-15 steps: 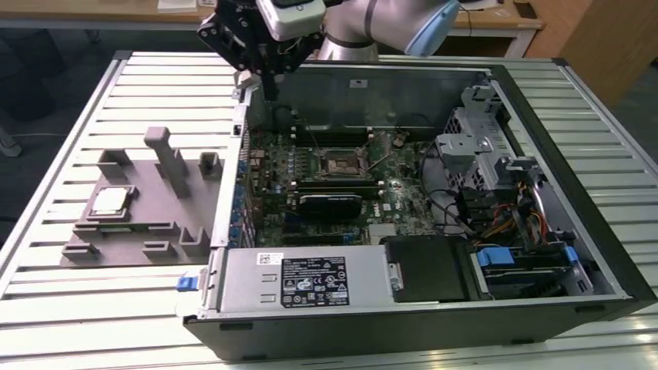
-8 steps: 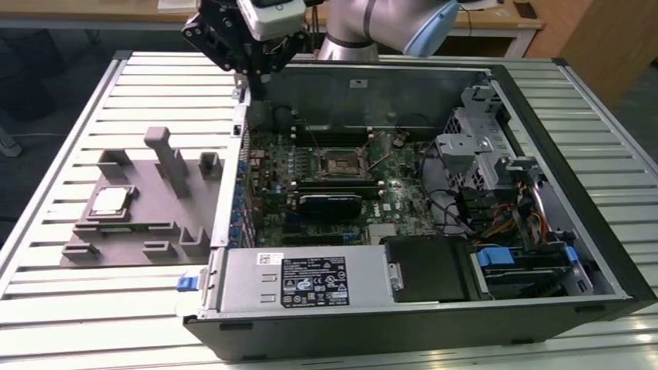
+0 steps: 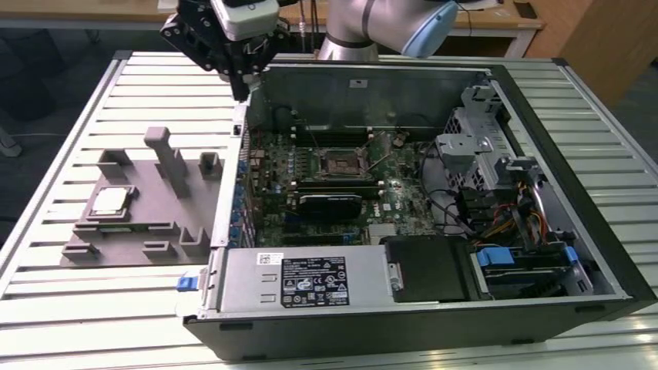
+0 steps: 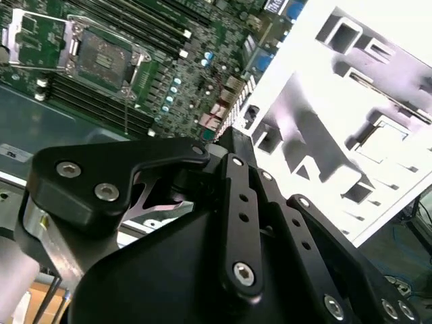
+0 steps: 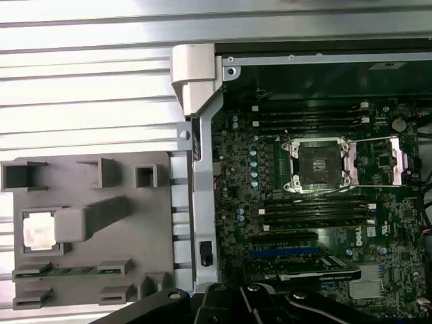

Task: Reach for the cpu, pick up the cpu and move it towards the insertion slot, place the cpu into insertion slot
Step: 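Reach for the cpu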

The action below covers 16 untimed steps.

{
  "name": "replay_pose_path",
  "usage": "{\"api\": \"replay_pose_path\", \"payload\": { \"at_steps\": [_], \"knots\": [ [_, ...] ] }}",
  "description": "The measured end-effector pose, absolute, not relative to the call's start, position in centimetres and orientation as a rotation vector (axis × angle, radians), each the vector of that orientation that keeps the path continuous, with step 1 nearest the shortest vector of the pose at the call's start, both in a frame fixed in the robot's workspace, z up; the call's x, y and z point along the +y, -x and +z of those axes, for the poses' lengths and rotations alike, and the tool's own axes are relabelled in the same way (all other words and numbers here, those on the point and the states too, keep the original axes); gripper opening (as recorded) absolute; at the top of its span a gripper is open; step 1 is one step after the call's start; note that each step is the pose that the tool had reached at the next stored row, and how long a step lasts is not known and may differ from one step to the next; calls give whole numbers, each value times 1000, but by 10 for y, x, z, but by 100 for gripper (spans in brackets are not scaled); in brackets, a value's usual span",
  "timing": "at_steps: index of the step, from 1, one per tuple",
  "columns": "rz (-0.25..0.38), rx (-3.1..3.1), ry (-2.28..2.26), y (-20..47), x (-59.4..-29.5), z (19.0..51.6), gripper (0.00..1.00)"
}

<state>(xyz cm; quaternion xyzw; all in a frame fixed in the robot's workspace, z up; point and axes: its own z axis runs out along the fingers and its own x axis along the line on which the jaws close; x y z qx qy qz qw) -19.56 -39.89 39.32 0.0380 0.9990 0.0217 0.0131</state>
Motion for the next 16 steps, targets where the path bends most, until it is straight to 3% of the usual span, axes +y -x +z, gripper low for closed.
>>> {"api": "replay_pose_path", "payload": {
  "at_steps": [16],
  "knots": [
    [68,3112,-119,236,-399,393,11]
  ]
}}
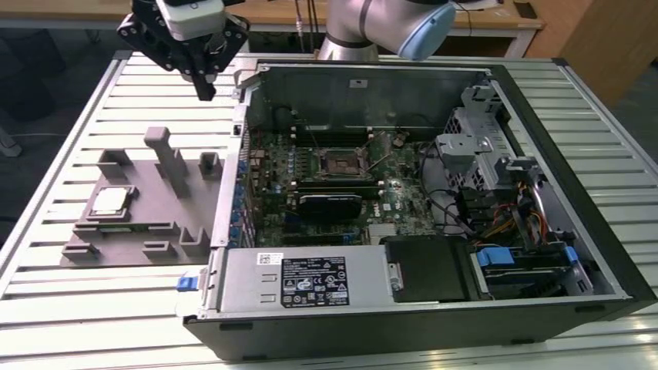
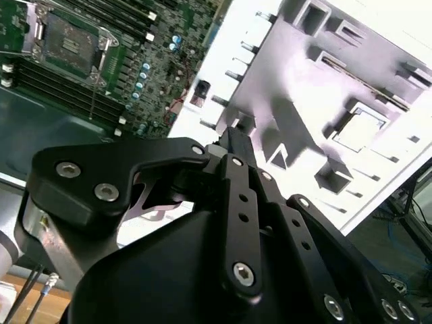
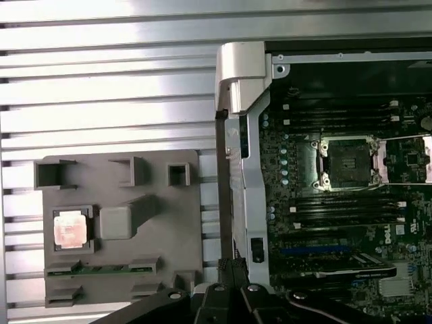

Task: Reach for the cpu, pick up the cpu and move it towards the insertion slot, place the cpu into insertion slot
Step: 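Reach for the cpu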

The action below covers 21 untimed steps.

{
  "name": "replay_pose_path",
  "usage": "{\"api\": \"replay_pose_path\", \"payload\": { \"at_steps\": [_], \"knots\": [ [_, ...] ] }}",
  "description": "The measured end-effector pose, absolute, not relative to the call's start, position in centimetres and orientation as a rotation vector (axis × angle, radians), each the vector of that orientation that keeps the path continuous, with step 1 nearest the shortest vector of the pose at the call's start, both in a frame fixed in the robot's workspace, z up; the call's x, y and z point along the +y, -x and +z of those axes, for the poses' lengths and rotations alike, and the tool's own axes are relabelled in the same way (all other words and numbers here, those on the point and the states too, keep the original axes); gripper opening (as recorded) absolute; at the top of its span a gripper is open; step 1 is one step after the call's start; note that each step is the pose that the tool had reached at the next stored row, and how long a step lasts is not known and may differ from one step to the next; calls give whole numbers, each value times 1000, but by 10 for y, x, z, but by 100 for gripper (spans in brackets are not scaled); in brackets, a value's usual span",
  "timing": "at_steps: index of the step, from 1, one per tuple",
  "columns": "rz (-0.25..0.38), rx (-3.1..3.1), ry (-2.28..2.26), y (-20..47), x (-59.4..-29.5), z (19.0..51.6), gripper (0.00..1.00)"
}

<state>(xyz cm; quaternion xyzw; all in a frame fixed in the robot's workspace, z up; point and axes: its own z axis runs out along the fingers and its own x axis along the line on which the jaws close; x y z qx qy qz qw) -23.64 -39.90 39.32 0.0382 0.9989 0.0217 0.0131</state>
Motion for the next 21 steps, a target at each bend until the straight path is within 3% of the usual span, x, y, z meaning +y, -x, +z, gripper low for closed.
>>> {"api": "replay_pose_path", "payload": {
  "at_steps": [21],
  "knots": [
    [68,3112,-121,285,-399,393,11]
  ]
}}
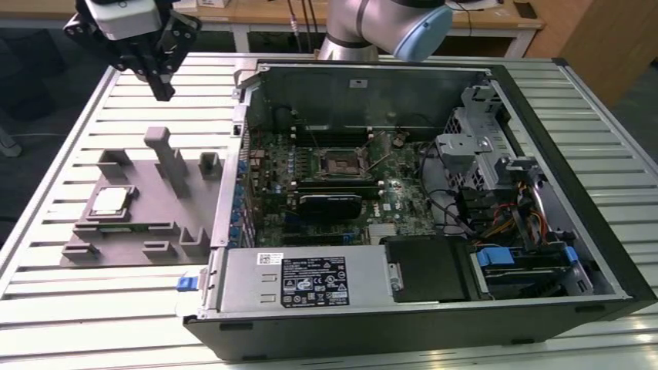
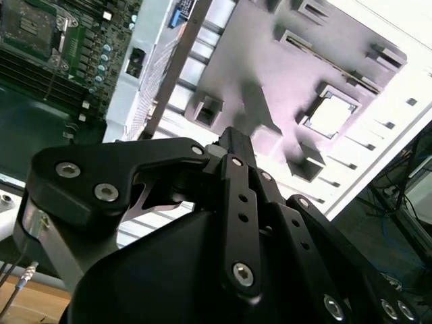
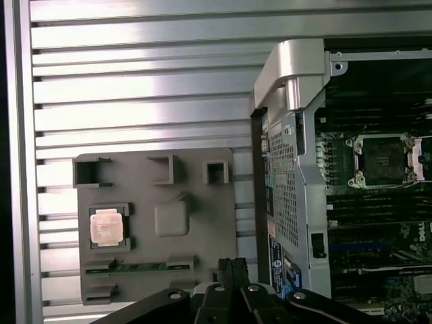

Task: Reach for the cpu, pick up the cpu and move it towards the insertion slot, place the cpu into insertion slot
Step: 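Reach for the cpu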

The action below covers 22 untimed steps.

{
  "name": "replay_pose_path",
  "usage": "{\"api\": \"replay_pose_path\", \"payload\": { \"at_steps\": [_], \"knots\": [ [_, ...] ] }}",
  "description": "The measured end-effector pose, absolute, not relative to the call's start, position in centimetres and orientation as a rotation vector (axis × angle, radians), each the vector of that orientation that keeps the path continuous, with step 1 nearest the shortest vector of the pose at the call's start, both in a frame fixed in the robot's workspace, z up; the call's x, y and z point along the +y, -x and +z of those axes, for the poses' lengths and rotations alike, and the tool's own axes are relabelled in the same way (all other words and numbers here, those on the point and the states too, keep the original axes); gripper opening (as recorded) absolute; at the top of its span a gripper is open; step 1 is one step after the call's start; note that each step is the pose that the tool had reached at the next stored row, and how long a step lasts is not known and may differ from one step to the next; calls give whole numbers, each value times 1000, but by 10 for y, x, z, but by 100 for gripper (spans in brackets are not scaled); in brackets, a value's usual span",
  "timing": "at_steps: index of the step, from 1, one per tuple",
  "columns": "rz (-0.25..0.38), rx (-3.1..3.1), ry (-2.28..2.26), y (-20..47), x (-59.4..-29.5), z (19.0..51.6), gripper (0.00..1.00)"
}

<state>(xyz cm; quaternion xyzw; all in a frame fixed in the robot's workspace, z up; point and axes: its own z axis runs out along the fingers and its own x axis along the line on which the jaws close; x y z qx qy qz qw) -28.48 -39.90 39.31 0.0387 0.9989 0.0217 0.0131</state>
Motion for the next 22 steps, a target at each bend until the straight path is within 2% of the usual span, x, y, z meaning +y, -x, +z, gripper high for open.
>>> {"api": "replay_pose_path", "payload": {
  "at_steps": [22],
  "knots": [
    [67,3112,-122,326,-399,391,11]
  ]
}}
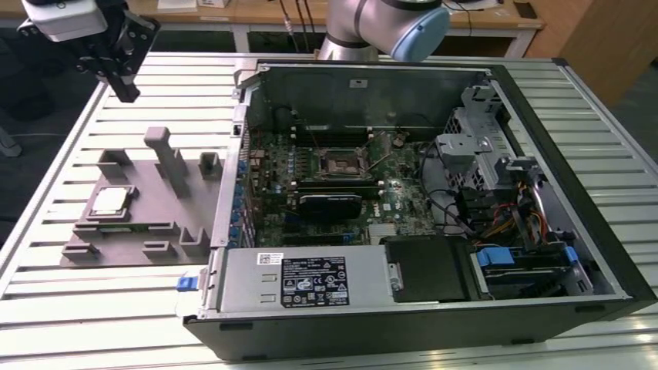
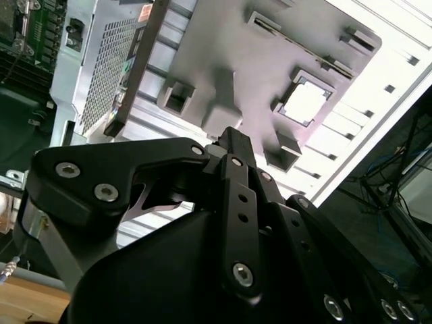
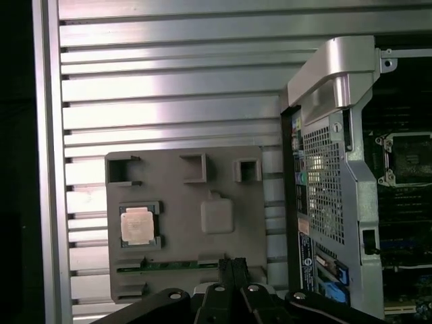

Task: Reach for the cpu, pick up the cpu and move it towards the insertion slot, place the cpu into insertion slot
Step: 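Reach for the cpu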

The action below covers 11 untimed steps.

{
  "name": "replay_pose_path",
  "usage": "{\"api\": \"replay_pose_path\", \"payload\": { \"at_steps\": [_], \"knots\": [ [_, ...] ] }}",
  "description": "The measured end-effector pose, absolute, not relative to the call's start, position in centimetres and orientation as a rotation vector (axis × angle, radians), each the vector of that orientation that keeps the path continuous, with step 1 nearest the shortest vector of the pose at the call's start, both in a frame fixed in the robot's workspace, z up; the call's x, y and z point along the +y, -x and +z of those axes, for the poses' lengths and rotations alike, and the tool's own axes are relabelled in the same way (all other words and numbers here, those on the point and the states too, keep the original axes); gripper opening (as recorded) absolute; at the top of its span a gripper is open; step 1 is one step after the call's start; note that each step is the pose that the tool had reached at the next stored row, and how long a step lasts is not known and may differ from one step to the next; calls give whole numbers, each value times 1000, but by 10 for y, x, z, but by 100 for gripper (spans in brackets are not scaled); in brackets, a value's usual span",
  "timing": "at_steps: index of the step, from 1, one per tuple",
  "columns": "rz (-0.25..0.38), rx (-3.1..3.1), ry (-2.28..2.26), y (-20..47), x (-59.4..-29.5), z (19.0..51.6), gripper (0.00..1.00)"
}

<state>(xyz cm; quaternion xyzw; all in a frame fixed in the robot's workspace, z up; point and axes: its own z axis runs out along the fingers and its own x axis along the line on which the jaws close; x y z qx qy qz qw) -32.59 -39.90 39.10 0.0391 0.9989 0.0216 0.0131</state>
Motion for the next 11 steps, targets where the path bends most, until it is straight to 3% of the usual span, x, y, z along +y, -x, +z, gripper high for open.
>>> {"api": "replay_pose_path", "payload": {
  "at_steps": [11],
  "knots": [
    [67,3112,-122,344,-399,381,11]
  ]
}}
